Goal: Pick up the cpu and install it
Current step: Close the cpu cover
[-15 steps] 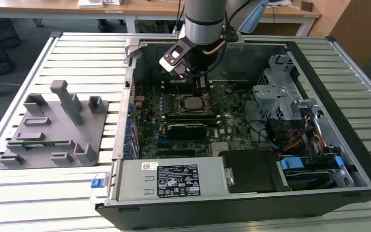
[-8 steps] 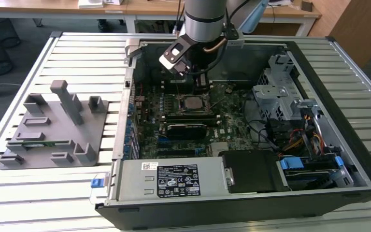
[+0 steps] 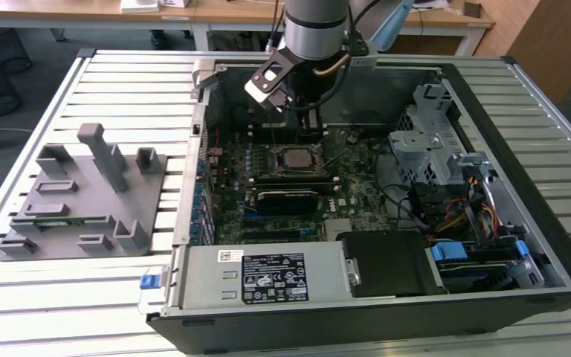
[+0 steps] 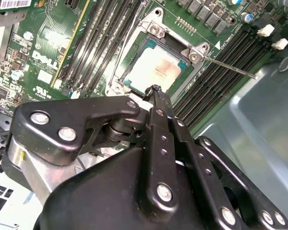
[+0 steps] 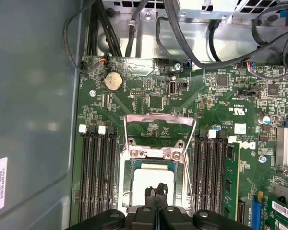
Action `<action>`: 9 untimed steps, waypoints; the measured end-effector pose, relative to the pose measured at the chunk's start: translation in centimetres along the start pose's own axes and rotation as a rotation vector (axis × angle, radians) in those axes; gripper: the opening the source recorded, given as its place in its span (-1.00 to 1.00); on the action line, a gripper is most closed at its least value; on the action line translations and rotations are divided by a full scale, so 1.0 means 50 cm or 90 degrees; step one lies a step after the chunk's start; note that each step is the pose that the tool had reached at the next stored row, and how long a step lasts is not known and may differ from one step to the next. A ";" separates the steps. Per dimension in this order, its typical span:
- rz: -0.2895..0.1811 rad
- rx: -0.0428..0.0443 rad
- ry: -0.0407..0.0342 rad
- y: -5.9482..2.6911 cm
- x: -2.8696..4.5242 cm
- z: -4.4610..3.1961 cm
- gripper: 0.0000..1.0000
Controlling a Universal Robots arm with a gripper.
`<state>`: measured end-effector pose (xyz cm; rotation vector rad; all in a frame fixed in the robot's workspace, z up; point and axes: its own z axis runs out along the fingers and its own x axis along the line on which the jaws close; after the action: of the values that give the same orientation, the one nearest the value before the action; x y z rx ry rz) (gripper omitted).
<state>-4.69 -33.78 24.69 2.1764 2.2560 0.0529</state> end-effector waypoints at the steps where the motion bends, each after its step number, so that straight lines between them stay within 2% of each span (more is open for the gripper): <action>1: 0.000 0.0000 -0.0001 0.000 0.000 -0.002 -0.79; 9: 0.000 -0.0001 -0.0001 0.001 0.002 -0.019 -0.79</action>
<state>-4.69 -33.71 25.64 2.1762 2.2558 0.0528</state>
